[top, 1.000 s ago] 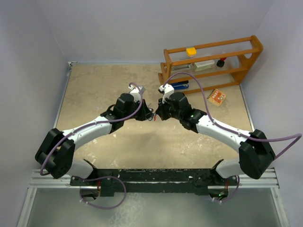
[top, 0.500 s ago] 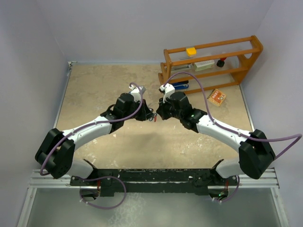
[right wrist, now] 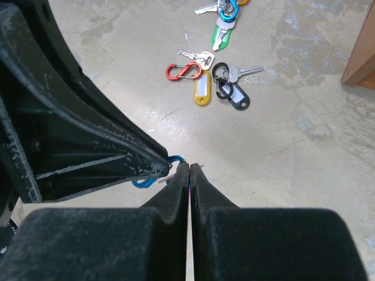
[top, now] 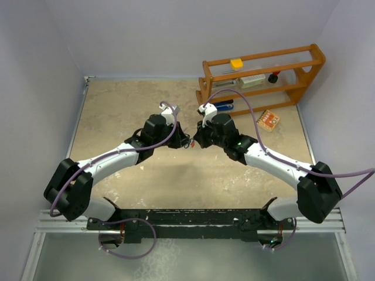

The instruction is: Put the keys on the keyring

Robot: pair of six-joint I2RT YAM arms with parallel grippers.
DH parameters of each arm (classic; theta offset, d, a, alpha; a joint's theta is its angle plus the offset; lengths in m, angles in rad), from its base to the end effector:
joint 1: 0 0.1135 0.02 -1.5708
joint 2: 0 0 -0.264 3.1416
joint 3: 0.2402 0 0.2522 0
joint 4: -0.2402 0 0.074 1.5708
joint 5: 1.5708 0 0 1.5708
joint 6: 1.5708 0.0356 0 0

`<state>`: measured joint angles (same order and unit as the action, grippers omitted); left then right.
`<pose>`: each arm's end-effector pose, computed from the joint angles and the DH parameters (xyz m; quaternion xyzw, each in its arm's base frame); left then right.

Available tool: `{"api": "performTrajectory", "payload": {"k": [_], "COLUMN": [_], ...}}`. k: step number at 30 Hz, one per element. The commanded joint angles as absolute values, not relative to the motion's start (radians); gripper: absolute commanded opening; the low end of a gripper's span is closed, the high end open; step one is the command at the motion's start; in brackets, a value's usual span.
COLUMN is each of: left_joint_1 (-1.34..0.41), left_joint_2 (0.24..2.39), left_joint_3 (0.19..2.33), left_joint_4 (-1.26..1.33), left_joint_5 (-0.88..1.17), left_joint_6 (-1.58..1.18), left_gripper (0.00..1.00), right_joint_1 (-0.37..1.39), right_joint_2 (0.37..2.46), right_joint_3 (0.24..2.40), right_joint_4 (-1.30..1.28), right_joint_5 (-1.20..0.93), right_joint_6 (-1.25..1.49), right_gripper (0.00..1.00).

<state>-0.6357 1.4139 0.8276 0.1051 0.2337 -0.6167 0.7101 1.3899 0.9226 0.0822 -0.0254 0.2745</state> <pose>0.2464 -0.1921 0.2384 0.0685 0.8488 -0.3824 0.3586 0.2419 0.2092 0.2752 -0.1861 0.8082 0.2733 0.4874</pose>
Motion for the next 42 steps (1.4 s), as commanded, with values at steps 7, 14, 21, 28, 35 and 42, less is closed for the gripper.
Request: {"api": "performTrajectory", "payload": {"k": [7, 14, 21, 28, 35, 42], "left_joint_1": [-0.631, -0.632, -0.632, -0.632, -0.632, -0.632], "left_joint_2": [1.440, 1.440, 1.443, 1.440, 1.433, 1.427], "left_joint_3": [0.893, 0.899, 0.900, 0.901, 0.900, 0.900], "left_joint_4": [0.116, 0.112, 0.114, 0.110, 0.105, 0.101], "left_joint_5": [0.201, 0.200, 0.206, 0.211, 0.221, 0.223], "left_joint_6": [-0.607, -0.607, -0.607, -0.605, -0.600, -0.600], "left_gripper": [0.00, 0.00, 0.00, 0.00, 0.00, 0.01], "right_joint_1": [0.701, 0.700, 0.701, 0.701, 0.700, 0.700], "right_joint_2": [1.348, 1.351, 1.356, 1.356, 1.359, 1.359], "right_joint_3": [0.884, 0.883, 0.885, 0.888, 0.889, 0.890], "right_joint_4": [0.139, 0.140, 0.138, 0.138, 0.139, 0.136], "right_joint_5": [-0.071, -0.072, -0.071, -0.063, -0.052, -0.048], "right_joint_6": [0.240, 0.238, 0.235, 0.236, 0.236, 0.233], "right_gripper": [0.00, 0.00, 0.00, 0.00, 0.00, 0.00]}}
